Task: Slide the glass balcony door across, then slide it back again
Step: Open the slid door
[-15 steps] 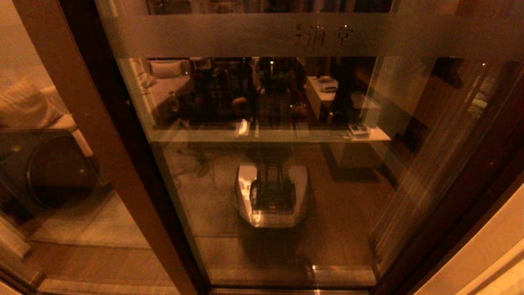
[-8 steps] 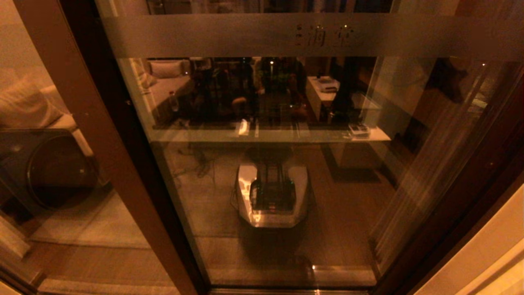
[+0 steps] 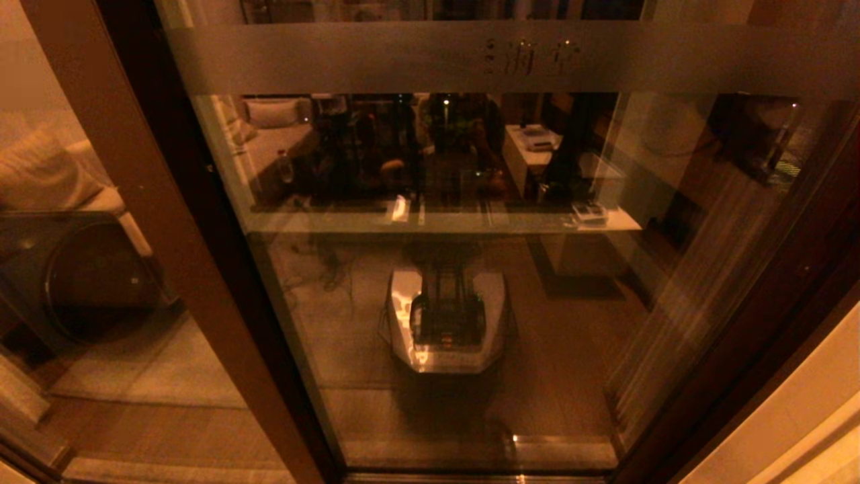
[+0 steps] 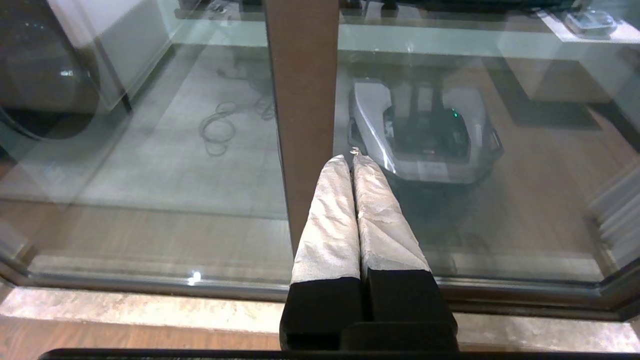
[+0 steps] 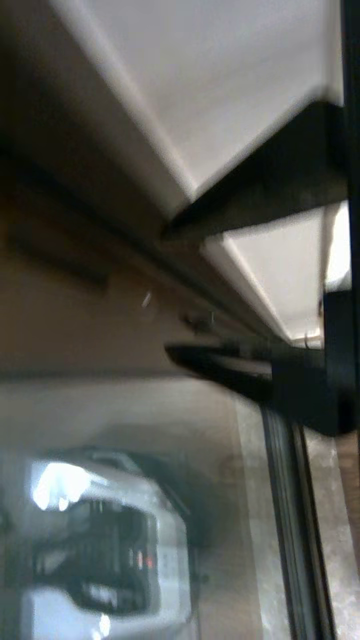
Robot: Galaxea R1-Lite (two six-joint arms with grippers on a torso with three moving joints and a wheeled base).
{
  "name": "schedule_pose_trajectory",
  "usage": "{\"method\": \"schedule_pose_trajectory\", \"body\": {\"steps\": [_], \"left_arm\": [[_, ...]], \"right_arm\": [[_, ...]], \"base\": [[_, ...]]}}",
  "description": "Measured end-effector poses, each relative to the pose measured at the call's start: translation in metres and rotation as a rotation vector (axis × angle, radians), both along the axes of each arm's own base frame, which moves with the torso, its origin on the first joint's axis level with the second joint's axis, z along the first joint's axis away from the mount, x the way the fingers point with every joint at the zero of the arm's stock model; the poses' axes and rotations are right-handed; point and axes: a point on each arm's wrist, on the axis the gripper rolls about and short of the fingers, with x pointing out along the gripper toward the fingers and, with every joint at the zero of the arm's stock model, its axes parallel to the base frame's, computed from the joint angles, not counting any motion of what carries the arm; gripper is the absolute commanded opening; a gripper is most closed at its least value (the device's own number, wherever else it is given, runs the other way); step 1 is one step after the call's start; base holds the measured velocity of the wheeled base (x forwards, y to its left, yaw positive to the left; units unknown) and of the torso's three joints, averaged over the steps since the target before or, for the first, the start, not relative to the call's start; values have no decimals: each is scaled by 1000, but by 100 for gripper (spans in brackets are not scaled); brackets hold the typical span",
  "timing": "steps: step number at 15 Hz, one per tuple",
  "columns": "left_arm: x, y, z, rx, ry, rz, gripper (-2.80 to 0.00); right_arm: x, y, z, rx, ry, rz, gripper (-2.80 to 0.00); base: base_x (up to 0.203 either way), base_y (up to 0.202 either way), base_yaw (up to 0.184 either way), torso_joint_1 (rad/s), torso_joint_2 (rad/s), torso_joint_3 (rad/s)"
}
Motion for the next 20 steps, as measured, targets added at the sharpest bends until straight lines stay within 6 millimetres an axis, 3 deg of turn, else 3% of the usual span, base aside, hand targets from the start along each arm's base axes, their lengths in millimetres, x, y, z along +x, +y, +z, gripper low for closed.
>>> {"method": "schedule_pose_trajectory", "body": {"steps": [3,8,15,20], "left_arm": [[0,0,0,1,0,0,-280],[0,0,0,0,0,-1,-280],[0,0,0,0,0,0,-280],[0,0,0,0,0,0,-280]], "right_arm": [[6,16,6,-1,6,43,0],[-4,28,13,3,-1,62,0],[-18,12,16,109,-52,89,0],[-21,11,15,124,-55,79,0]], "base": [[0,0,0,0,0,0],[0,0,0,0,0,0],[0,0,0,0,0,0],[0,0,0,0,0,0]]}}
